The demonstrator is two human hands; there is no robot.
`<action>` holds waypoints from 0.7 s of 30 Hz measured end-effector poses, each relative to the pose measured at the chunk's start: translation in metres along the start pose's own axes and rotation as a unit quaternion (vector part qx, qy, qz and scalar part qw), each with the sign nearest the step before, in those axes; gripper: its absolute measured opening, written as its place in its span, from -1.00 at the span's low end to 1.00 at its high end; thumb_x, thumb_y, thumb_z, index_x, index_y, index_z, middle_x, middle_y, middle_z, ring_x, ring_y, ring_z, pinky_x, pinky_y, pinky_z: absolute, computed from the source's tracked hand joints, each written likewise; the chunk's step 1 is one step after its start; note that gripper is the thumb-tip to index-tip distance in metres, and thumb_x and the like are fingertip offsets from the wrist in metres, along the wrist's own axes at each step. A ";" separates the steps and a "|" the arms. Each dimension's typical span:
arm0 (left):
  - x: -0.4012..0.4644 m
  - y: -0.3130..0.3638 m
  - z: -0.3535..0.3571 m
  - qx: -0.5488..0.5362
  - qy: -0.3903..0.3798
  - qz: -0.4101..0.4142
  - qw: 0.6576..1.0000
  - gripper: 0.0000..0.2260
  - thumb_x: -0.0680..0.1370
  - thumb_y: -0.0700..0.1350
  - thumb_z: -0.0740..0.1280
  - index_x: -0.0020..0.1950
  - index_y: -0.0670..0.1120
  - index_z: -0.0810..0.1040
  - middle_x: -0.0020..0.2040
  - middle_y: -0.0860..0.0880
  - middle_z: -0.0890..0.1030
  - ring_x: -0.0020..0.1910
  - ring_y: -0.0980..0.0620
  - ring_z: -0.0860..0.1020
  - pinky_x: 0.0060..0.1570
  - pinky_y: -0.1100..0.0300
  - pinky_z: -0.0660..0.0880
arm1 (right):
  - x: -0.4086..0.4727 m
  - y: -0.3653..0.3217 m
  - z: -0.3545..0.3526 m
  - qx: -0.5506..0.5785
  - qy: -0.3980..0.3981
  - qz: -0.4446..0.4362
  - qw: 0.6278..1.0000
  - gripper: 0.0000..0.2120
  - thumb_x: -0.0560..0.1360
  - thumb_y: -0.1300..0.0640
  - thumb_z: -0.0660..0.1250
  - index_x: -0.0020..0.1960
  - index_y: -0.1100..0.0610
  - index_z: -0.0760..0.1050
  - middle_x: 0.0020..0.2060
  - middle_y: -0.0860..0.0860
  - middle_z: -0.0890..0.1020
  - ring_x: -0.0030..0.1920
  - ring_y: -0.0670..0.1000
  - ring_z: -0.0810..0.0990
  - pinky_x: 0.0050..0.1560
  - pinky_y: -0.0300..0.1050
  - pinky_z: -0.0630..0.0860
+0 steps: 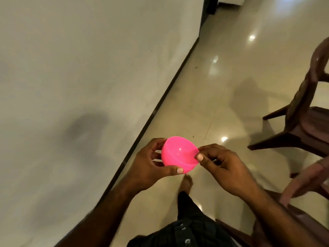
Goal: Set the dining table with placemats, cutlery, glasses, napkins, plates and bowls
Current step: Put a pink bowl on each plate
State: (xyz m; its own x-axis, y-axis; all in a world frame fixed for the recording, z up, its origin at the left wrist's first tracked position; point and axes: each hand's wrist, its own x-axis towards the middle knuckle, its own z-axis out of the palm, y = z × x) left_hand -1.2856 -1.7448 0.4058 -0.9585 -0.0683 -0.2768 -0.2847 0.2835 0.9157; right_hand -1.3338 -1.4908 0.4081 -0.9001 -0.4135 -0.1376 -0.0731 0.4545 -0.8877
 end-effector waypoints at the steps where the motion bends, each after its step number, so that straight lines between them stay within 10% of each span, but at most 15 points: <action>1: 0.029 0.011 0.002 0.010 -0.012 0.004 1.000 -0.20 0.19 0.05 0.77 0.36 0.22 0.53 0.25 0.17 0.63 0.19 0.03 0.67 0.01 0.07 0.70 | 0.022 0.006 -0.011 0.012 0.013 0.021 1.000 -0.85 0.57 -0.11 0.40 0.03 -0.12 0.71 0.06 -0.20 0.68 0.01 -0.07 0.66 -0.10 -0.27 0.56; 8: 0.206 0.085 0.010 0.099 -0.092 0.075 0.988 -0.08 0.22 0.10 0.75 0.48 0.23 0.38 0.36 0.26 0.51 0.30 0.20 0.56 0.16 0.24 0.64 | 0.170 0.017 -0.104 0.032 0.055 0.111 0.992 -0.68 0.52 -0.06 0.52 0.22 -0.13 0.54 -0.15 -0.10 0.70 -0.17 -0.09 0.66 -0.18 -0.17 0.59; 21: 0.571 0.177 0.070 0.161 -0.225 0.148 0.949 -0.02 0.18 0.27 0.71 0.53 0.28 0.36 0.39 0.32 0.48 0.34 0.25 0.48 0.25 0.06 0.61 | 0.437 0.089 -0.263 0.015 0.207 0.244 0.947 -0.86 0.57 -0.05 0.46 -0.10 -0.03 0.60 -0.32 -0.03 0.71 -0.32 -0.05 0.70 -0.16 0.13 0.68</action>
State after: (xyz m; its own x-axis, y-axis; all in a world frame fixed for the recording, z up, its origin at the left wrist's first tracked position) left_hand -1.8818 -1.6665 0.3890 -0.8711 0.4549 -0.1850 0.0847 0.5102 0.8559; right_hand -1.8461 -1.4234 0.3844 -0.9156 0.1883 -0.3552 0.4012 0.4869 -0.7759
